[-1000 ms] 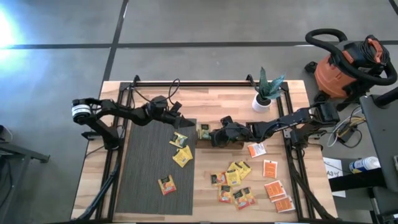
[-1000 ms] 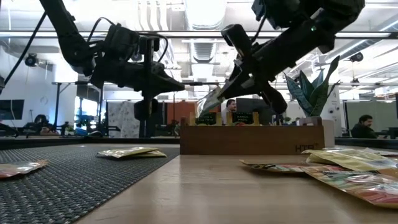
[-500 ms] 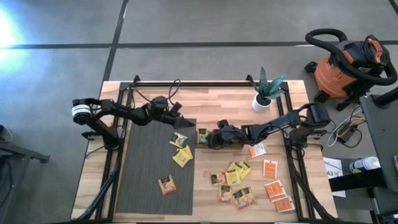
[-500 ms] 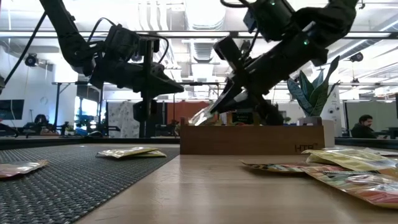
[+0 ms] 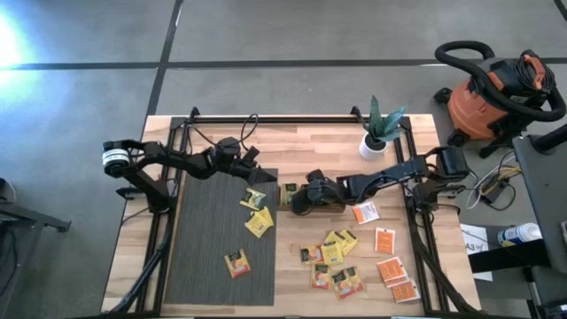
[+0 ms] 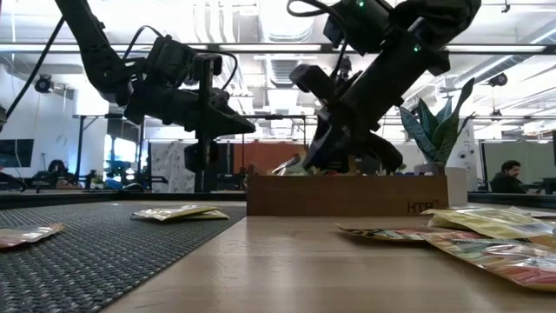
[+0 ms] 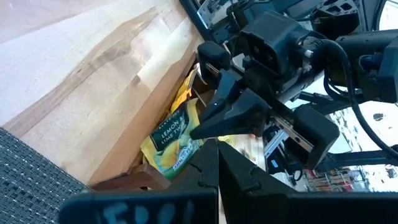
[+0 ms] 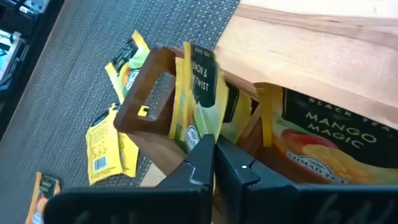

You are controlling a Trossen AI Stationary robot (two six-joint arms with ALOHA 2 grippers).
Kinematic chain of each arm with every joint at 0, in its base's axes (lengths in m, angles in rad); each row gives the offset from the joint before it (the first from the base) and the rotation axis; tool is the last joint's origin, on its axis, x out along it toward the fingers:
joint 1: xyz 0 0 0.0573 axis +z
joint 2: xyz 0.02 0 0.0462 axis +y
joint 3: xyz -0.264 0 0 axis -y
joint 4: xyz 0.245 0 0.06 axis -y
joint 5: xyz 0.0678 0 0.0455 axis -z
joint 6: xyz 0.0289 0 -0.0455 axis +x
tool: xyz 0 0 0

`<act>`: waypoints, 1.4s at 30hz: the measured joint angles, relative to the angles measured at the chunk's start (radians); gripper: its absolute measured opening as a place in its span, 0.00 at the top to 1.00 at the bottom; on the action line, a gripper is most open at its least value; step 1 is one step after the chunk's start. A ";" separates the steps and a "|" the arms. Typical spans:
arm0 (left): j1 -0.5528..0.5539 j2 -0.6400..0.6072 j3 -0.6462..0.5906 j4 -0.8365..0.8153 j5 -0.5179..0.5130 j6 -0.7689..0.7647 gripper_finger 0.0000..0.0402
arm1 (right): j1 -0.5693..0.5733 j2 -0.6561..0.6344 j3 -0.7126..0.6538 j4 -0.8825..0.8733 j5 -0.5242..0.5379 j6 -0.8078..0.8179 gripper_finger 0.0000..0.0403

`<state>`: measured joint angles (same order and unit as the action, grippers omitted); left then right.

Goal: Pick & Place Tea
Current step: Put the yellow tea bag into the middle section of the wooden organizer

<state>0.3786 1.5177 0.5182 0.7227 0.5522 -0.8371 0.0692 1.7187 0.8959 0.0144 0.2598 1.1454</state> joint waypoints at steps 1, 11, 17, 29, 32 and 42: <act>0.000 0.000 0.000 0.000 0.000 0.000 1.00 | 0.000 0.000 0.000 0.002 -0.003 0.001 0.98; 0.000 0.000 0.000 0.000 0.000 -0.002 1.00 | -0.003 0.013 0.009 0.033 0.002 0.014 0.85; 0.000 0.000 0.000 -0.001 0.000 -0.003 1.00 | -0.007 0.105 0.077 0.034 -0.069 -0.018 0.79; -0.001 0.000 -0.001 -0.020 0.000 0.001 1.00 | -0.024 0.104 0.287 -0.342 -0.076 -0.227 0.78; -0.002 0.000 -0.001 -0.020 -0.003 0.013 1.00 | -0.036 0.100 0.328 -0.388 -0.077 -0.304 0.77; -0.002 -0.048 -0.032 -0.020 -0.016 0.003 1.00 | -0.242 0.105 0.411 -0.450 -0.492 -0.682 0.77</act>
<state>0.3767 1.4697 0.4862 0.7028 0.5360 -0.8345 -0.1731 1.8237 1.3067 -0.4353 -0.2326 0.4630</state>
